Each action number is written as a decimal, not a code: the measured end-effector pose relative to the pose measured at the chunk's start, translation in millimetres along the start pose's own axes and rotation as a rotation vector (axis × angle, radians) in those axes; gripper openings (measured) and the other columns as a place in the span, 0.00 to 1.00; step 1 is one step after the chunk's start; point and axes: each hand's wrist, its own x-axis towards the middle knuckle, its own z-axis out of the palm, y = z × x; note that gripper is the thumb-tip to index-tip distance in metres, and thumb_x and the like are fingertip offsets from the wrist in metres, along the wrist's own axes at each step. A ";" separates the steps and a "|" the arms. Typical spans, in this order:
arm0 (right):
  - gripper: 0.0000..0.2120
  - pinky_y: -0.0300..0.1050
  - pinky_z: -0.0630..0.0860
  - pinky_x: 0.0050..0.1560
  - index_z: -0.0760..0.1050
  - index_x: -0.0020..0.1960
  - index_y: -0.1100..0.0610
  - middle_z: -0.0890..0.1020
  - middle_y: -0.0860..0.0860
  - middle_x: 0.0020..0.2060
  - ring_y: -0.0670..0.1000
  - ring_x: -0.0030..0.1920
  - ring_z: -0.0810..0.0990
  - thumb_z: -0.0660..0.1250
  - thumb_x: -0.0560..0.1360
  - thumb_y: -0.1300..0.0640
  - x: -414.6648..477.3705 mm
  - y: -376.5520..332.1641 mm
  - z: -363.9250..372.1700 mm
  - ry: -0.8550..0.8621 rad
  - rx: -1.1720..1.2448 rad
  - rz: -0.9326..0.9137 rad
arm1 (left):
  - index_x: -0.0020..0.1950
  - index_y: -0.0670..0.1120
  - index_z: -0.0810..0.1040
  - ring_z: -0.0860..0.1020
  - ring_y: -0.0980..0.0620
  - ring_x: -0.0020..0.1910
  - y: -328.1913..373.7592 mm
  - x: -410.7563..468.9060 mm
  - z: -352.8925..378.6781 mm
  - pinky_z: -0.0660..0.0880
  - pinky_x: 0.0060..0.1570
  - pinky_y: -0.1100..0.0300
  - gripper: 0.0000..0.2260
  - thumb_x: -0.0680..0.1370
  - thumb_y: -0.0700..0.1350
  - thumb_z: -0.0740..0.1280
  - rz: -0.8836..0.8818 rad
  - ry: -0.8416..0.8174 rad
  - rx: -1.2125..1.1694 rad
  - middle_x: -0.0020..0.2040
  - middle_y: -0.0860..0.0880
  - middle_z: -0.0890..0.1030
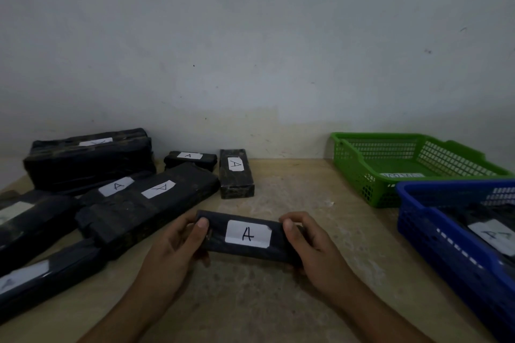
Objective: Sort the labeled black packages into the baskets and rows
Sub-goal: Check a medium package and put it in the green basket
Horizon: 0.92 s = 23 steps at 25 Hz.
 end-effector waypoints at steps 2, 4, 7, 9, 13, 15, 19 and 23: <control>0.14 0.37 0.77 0.38 0.73 0.56 0.52 0.85 0.52 0.45 0.46 0.42 0.84 0.64 0.73 0.46 0.2 -1.9 -0.9 0.010 0.110 0.021 | 0.53 0.48 0.83 0.83 0.50 0.48 -1.2 1.1 -0.9 0.76 0.49 0.54 0.12 0.75 0.52 0.66 -0.008 0.034 0.005 0.48 0.48 0.85; 0.12 0.35 0.76 0.35 0.69 0.55 0.58 0.85 0.56 0.47 0.45 0.38 0.84 0.68 0.75 0.58 0.8 -4.9 -0.9 0.051 0.222 0.014 | 0.55 0.46 0.81 0.83 0.52 0.49 -1.8 2.6 -1.2 0.77 0.49 0.57 0.13 0.75 0.49 0.65 -0.003 0.072 0.037 0.49 0.49 0.86; 0.11 0.34 0.75 0.31 0.68 0.50 0.61 0.84 0.59 0.43 0.42 0.33 0.81 0.69 0.74 0.68 0.7 -5.3 -0.6 0.128 0.282 -0.041 | 0.56 0.47 0.76 0.82 0.63 0.43 -0.7 1.4 2.2 0.77 0.36 0.70 0.08 0.77 0.42 0.66 0.014 0.128 0.102 0.49 0.50 0.83; 0.15 0.37 0.78 0.36 0.71 0.55 0.59 0.84 0.59 0.46 0.46 0.39 0.84 0.71 0.72 0.66 2.1 -5.0 -0.4 0.111 0.354 -0.083 | 0.57 0.47 0.72 0.79 0.70 0.40 -2.9 -0.7 4.5 0.73 0.34 0.77 0.09 0.77 0.40 0.66 0.068 0.150 0.212 0.50 0.54 0.78; 0.30 0.50 0.81 0.52 0.78 0.64 0.49 0.83 0.56 0.59 0.56 0.55 0.83 0.81 0.63 0.51 -0.5 1.4 3.0 -0.188 0.557 -0.025 | 0.53 0.46 0.74 0.80 0.59 0.48 -2.5 -2.6 5.8 0.71 0.35 0.78 0.07 0.77 0.41 0.68 0.125 0.181 0.336 0.49 0.53 0.80; 0.29 0.53 0.81 0.50 0.82 0.60 0.52 0.83 0.56 0.59 0.58 0.54 0.83 0.81 0.60 0.51 0.5 5.1 6.8 -0.205 0.583 0.003 | 0.54 0.51 0.76 0.80 0.59 0.53 -3.3 -3.1 5.5 0.71 0.40 0.79 0.08 0.76 0.44 0.69 0.148 0.138 0.363 0.55 0.53 0.79; 0.16 0.54 0.82 0.46 0.82 0.47 0.58 0.83 0.55 0.58 0.62 0.56 0.82 0.78 0.65 0.50 -1.3 1.9 12.3 -0.052 0.489 -0.076 | 0.65 0.62 0.69 0.71 0.66 0.64 -4.2 -10.0 5.5 0.73 0.54 0.73 0.30 0.66 0.62 0.75 0.199 -0.067 0.349 0.73 0.60 0.59; 0.04 0.44 0.81 0.48 0.79 0.42 0.56 0.82 0.53 0.60 0.55 0.58 0.82 0.73 0.71 0.62 -8.1 -2.7 19.2 -0.039 0.482 -0.121 | 0.71 0.64 0.63 0.61 0.66 0.72 -3.7 -19.5 14.8 0.68 0.64 0.68 0.38 0.64 0.66 0.72 0.246 -0.224 0.461 0.76 0.65 0.52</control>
